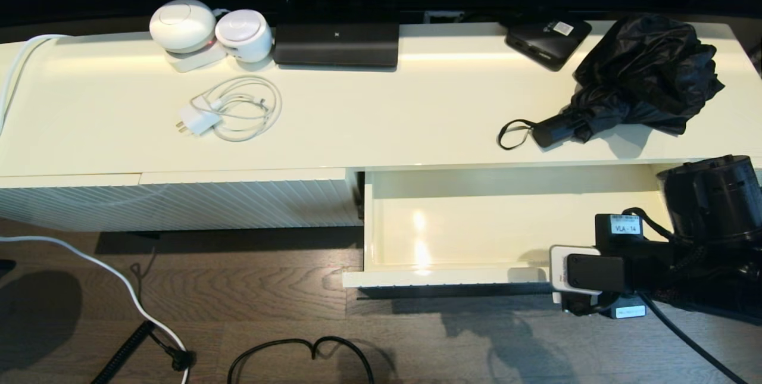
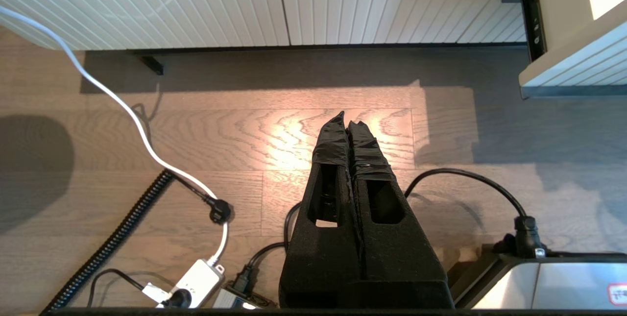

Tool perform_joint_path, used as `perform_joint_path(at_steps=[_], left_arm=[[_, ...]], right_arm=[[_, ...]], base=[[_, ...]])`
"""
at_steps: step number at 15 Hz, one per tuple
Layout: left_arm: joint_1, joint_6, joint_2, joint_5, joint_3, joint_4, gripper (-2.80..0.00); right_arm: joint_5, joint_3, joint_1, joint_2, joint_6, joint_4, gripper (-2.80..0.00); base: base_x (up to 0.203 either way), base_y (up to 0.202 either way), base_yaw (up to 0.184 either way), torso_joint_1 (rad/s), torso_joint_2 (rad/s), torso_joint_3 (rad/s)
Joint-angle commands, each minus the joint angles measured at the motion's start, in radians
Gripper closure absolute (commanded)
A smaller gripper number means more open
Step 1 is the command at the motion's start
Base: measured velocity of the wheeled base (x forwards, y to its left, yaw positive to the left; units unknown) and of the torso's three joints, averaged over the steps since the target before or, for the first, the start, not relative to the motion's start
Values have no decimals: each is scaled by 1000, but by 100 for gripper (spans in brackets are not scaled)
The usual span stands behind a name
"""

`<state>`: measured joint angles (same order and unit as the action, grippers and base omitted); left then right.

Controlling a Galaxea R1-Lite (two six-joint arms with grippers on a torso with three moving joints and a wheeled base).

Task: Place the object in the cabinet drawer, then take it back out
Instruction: Open the drawer

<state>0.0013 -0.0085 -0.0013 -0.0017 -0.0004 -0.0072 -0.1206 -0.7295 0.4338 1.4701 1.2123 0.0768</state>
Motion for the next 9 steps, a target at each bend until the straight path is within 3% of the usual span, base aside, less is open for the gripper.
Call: perform_joint_path(at_steps=[1,9], left_arm=[[0,-1,-2,0,0,0,0],[0,-1,-2,0,0,0,0]], right_arm=[[2,32,5,-26,6,0,0],[4,137,45,-102,3,3,0]], base=[[0,0,0,0,0,0],[0,0,0,0,0,0]])
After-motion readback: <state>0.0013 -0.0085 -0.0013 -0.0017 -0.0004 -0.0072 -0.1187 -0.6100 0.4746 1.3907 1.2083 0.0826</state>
